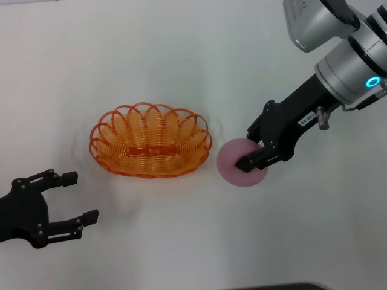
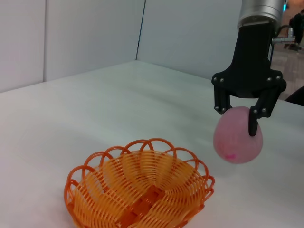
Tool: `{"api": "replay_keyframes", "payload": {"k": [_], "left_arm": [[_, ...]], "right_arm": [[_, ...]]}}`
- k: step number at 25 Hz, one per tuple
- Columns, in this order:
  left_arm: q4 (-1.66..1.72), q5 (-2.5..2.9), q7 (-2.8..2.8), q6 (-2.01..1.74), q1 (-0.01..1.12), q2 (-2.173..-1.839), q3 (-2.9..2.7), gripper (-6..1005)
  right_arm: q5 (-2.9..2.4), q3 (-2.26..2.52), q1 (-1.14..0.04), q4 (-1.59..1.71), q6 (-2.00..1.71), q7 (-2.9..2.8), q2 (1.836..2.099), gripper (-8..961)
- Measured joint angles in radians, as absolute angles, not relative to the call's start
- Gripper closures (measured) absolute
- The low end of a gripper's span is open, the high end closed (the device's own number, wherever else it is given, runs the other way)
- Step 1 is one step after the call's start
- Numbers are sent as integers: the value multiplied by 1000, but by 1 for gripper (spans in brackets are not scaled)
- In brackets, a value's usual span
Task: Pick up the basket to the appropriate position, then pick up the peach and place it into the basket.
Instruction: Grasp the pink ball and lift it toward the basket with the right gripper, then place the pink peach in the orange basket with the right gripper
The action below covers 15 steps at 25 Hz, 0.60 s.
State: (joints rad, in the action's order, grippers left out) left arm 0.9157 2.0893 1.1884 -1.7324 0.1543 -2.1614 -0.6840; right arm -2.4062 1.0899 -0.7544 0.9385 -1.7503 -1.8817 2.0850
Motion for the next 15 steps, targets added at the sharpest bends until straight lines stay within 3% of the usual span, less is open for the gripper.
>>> {"api": "replay_keyframes", "payload": {"k": [15], "left_arm": [[936,2089,1213,-1749,155,-2163,-687,139]], "right_arm": [[-2271,1085,-759,935,-1696,-1823,2088,598]]}}
